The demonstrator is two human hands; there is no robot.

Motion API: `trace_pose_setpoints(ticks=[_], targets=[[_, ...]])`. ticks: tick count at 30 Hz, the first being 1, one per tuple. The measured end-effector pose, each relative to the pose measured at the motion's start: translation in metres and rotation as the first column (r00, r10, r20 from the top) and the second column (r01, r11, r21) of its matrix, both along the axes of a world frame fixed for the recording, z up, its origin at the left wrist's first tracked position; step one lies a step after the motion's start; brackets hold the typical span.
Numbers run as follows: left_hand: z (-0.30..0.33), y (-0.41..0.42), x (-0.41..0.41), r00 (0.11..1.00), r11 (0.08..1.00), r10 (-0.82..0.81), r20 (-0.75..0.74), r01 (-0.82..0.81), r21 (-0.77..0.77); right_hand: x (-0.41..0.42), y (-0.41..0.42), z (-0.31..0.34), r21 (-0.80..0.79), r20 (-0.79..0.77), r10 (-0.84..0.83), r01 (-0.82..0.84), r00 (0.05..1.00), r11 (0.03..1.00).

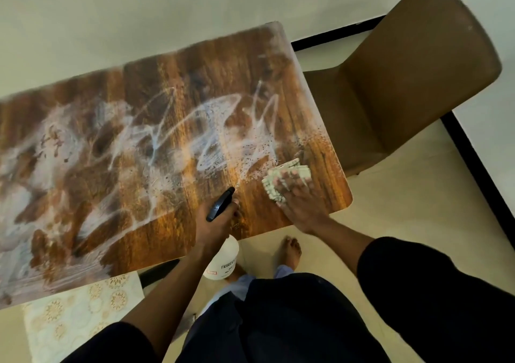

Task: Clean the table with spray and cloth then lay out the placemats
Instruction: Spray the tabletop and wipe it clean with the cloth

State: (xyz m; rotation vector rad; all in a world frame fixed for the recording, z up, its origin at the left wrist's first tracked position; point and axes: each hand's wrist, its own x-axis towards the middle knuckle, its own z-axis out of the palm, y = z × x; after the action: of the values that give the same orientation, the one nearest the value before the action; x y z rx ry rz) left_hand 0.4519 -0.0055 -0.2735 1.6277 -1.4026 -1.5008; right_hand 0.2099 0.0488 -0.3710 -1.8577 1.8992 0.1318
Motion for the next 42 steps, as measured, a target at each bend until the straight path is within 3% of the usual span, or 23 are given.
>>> trace_pose_setpoints(ticks=[3, 6, 18, 26, 35, 42], targets=[[0.001, -0.007, -0.012, 0.999, 0.999, -0.041, -0.004, 0.041, -0.007, -0.062, -0.008, 0.003, 0.026, -0.058, -0.239, 0.241, 0.969, 0.970], [-0.004, -0.016, -0.018, 0.997, 0.997, -0.073, -0.013, 0.073, 0.019, -0.093, -0.011, 0.000, 0.042, -0.069, -0.339, 0.342, 0.938, 0.939], [0.005, -0.043, -0.055, 0.956, 0.957, -0.283, -0.080, 0.287, 0.048, -0.011, 0.073, -0.001, 0.025, -0.035, -0.338, 0.339, 0.940, 0.940], [0.004, -0.064, -0.055, 0.918, 0.916, -0.380, -0.114, 0.390, 0.090, -0.001, 0.065, 0.003, 0.013, -0.081, -0.430, 0.432, 0.899, 0.902], [-0.003, -0.081, -0.054, 0.935, 0.921, -0.353, -0.034, 0.354, 0.160, -0.013, 0.035, 0.000, 0.021, -0.140, -0.372, 0.378, 0.918, 0.926], [-0.003, -0.104, -0.078, 0.977, 0.962, -0.214, 0.017, 0.207, 0.180, -0.072, -0.044, -0.006, 0.026, -0.051, -0.273, 0.275, 0.961, 0.961]])
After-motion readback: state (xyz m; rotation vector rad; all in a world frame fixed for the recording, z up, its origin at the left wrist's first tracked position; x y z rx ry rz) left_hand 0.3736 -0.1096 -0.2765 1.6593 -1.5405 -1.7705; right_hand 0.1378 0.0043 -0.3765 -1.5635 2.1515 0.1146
